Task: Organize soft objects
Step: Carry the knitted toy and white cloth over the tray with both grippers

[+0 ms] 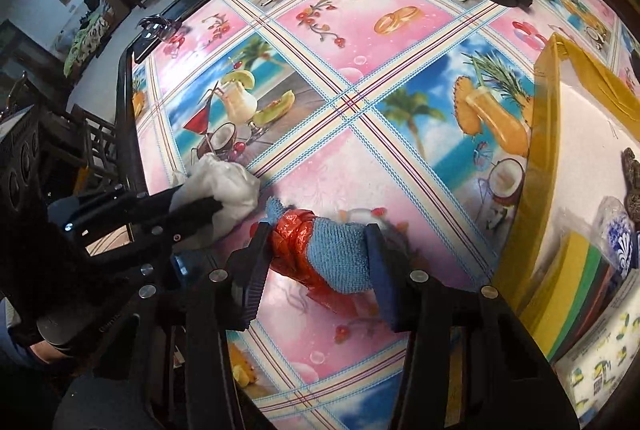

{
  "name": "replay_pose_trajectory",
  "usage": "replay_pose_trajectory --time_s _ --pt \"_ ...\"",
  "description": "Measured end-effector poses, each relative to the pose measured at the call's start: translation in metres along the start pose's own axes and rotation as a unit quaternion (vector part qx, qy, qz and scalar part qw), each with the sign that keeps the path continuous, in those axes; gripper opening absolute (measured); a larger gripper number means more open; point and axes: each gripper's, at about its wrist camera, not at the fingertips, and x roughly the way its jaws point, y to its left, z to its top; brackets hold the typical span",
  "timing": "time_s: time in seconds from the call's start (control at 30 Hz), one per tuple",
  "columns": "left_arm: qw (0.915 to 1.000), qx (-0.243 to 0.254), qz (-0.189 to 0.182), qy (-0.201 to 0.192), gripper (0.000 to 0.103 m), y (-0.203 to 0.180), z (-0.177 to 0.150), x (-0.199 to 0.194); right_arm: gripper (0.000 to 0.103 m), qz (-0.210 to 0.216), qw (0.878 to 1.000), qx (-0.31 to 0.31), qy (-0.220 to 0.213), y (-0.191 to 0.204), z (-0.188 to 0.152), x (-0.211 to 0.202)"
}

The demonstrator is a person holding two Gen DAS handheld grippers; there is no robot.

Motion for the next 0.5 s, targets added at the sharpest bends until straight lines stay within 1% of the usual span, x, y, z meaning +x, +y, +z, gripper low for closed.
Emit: replay_pose_trajectory --time_s 0.27,0.5 --pt "0.9993 0.027 0.021 -0.013 0.013 -0.024 -0.009 -0.013 0.046 0.006 1.000 0.012 -0.014 -0.009 -0.018 -0.019" --pt "0.9988 0.032 0.031 -0.021 0.013 -0.040 -0.015 -0.021 0.046 0.009 0.999 0.018 -0.026 -0.021 -0.034 -0.038"
